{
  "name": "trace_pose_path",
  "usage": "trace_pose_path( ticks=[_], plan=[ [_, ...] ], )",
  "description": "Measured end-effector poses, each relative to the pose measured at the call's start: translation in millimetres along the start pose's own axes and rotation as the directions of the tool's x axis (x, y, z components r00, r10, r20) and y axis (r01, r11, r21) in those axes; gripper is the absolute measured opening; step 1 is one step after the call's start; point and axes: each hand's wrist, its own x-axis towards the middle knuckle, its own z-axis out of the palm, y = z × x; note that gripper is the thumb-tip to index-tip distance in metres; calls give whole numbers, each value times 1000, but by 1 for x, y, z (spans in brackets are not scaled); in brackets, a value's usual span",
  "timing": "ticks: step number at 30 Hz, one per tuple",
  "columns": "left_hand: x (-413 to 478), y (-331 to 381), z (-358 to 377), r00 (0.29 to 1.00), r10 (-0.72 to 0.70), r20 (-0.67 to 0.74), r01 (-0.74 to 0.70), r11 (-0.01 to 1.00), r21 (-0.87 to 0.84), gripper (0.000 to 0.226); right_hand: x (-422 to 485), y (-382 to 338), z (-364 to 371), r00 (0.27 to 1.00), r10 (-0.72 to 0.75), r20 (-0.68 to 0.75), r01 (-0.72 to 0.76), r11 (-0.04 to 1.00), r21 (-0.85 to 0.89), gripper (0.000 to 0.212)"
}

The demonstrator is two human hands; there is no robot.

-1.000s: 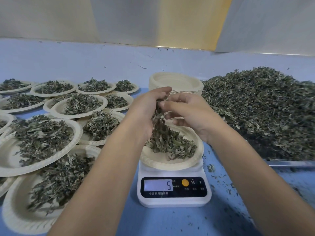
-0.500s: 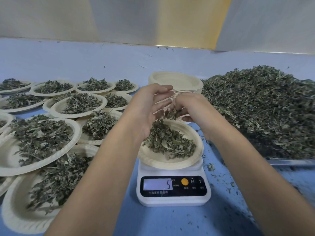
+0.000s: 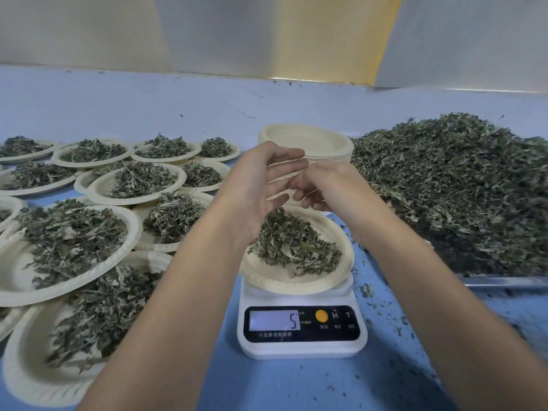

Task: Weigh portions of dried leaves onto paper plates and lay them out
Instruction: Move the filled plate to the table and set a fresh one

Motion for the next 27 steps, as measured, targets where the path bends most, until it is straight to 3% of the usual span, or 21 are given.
trace_pose_path(
  ticks=[7, 12, 17, 20, 23, 25, 27],
  plan=[
    [2, -2, 2, 1000, -6, -19, 7, 1000, 30, 23, 0, 1, -2, 1000, -11, 1, 11, 1000, -20, 18],
    [0, -2, 2, 999, -37, 6, 35, 977, 211, 25, 7, 4, -19, 998, -24, -56, 25, 1000, 5, 18],
    [3, 2, 14, 1000, -23, -3, 23, 963, 268, 24, 22, 19, -59, 967, -14, -255, 20, 1000, 22, 19],
    [10, 3, 32, 1000, -18, 21, 12, 968, 249, 24, 33, 44, -90, 896, -34, -442, -61, 978, -198, 22],
    [18, 0, 55, 997, -23, 70, 10, 983, 184, 22, 44, 77, -119, 870, -69, -487, -254, 785, -565, 34],
    [25, -4, 70, 995, -27, 99, 13, 990, 143, 22, 49, 98, -134, 908, 81, -410, -377, 585, -718, 52],
    [33, -10, 84, 992, -28, 123, 12, 991, 132, 22, 52, 117, -142, 880, 280, -385, -475, 466, -746, 74]
  ],
)
